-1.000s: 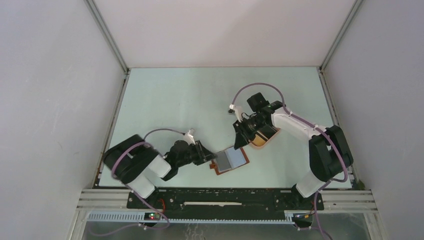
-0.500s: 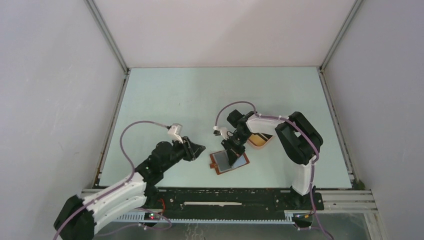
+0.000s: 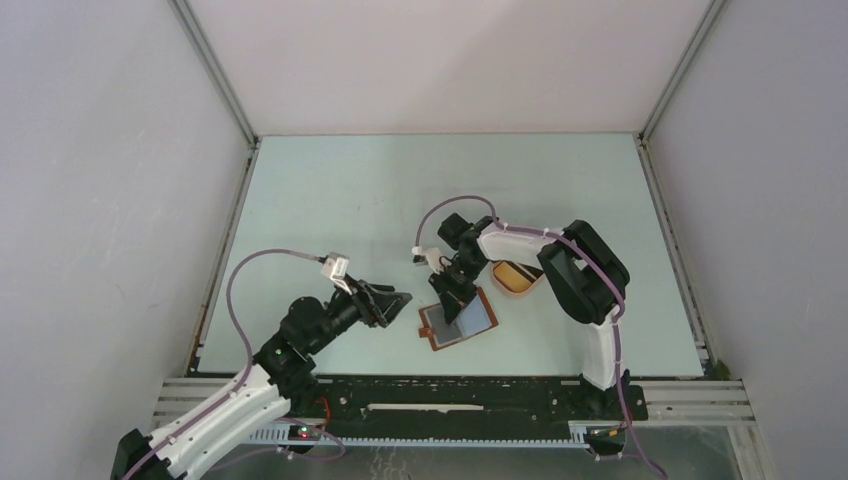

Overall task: Put the credit cards into the card holder
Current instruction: Turn over the card slot in the card holder, then pick up the credit card from the storage box.

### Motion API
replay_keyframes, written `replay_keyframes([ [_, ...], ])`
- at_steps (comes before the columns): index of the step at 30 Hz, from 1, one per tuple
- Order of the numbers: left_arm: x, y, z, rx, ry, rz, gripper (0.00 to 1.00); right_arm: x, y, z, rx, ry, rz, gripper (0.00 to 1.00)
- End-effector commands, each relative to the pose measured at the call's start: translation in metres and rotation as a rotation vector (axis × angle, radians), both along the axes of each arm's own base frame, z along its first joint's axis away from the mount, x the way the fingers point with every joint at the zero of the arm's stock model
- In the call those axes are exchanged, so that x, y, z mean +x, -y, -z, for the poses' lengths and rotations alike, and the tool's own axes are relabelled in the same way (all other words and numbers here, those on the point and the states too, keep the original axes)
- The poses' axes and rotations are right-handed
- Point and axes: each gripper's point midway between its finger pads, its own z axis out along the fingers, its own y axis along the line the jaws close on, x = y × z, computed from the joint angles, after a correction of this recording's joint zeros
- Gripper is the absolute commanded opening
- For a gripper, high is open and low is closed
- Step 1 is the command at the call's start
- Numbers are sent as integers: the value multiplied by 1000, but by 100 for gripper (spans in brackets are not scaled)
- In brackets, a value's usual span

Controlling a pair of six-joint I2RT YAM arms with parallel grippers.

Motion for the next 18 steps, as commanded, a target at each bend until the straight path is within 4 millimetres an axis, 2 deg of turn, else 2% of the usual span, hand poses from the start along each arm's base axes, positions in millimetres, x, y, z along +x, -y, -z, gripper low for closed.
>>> replay_keyframes([
  [1,-7,8,3,-31,1,58,71,3,-2,-29,84,68,-95,15],
  [4,-7,9,-3,-61,24,65,72,0,2,-72,200,138,-175,17],
  [7,-8,9,-20,-114,75,70,79,0,16,-110,281,239,-217,21],
  [11,-7,7,-41,-137,138,60,94,8,37,-143,344,357,-202,24],
  [18,-5,14,-64,-76,161,100,98,34,75,-202,441,569,-62,29],
])
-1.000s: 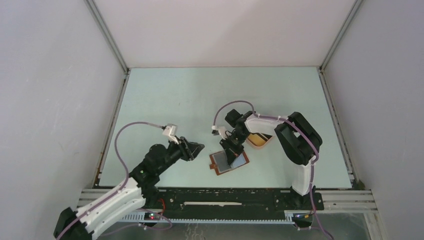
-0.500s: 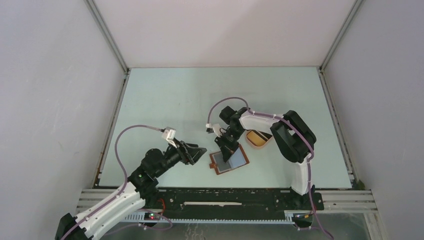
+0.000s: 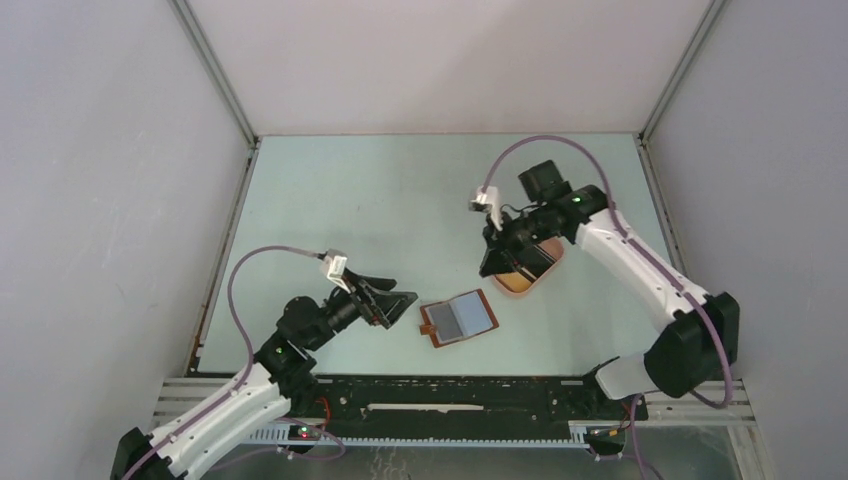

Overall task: Put the credit cards into the card holder
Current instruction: Pick up the credit card from the storage box.

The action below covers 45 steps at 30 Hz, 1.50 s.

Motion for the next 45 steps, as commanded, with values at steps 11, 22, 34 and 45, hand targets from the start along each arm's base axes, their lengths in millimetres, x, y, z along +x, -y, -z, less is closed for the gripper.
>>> replay_keyframes([
  [11,9,-4,-104,282,106,33,100,41,62,-80,193,312,305,99],
  [22,7,22,-81,19,79,95,100,69,93,-5,117,-6,435,95],
  [34,29,56,-39,-51,-37,155,96,102,103,74,-23,-278,504,86],
  [45,40,74,-5,-7,-134,199,93,107,104,109,-105,-361,505,78],
])
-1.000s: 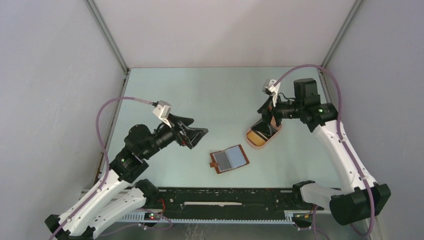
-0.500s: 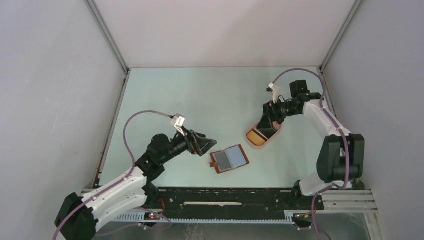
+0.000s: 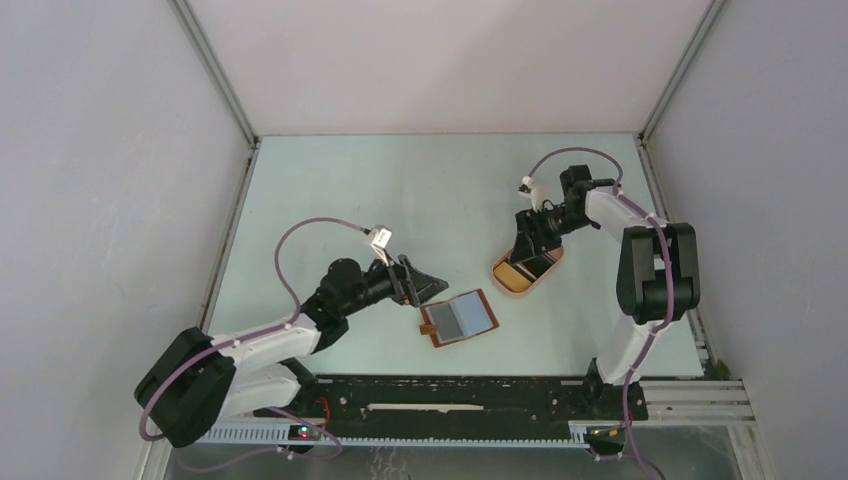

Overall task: Put the credit cards into the card holder
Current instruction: Pick up the credit card from the storage box.

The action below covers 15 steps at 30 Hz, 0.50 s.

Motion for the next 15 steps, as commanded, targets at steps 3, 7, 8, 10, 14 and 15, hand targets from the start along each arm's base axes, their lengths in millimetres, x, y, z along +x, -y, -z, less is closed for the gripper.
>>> replay_keyframes([
  [3,10,15,-27,-59,60,44,93,7,-1,-5,-3,9,-6,78],
  [7,14,20,-24,-51,53,54,92,5,1,-6,6,9,-14,78],
  [8,15,21,-23,-47,53,57,92,5,1,-5,9,5,-14,78],
  [10,16,23,-21,-40,49,65,91,4,3,-4,13,1,-16,78],
  [14,19,27,-18,-36,45,72,90,5,5,-2,11,-4,-11,78],
  [15,19,28,-19,-41,45,73,90,5,5,-2,10,-6,-10,78],
])
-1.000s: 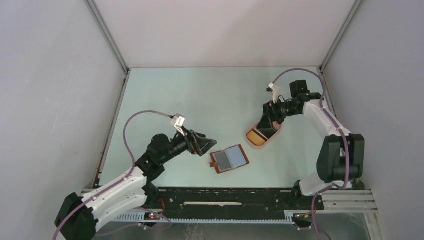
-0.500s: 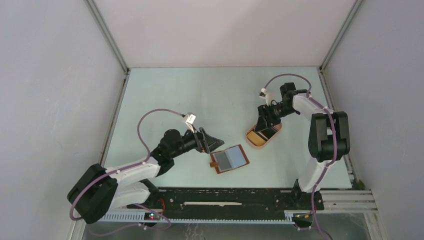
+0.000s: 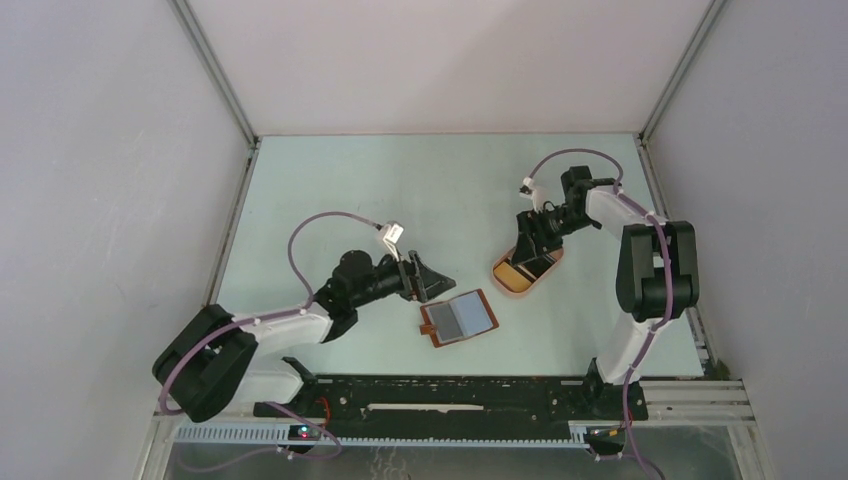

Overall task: Put the credit cards into the card holder
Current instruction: Pick up the credit card from the storage box.

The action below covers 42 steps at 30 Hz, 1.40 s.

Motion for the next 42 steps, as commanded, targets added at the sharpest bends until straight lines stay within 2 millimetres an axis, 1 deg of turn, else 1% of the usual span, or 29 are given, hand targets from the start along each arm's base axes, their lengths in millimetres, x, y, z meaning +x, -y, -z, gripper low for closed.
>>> replay_keyframes([
  [1,12,12,-33,-70,82,24,89,7,0,-6,14,22,-11,78],
  [7,13,22,-33,-109,58,57,82,8,1,3,2,-13,5,76],
  [15,17,32,-21,-112,0,60,71,6,3,15,-21,-53,16,72],
  [21,15,47,-8,-93,-42,86,64,4,3,19,-24,-72,15,70],
  [26,13,58,0,-82,-65,106,63,2,2,21,-19,-88,8,69],
  [34,16,68,14,-62,-112,110,63,-6,-8,11,48,-103,-31,60],
  [42,17,75,20,-57,-136,122,64,-11,-15,2,113,-142,-39,57],
])
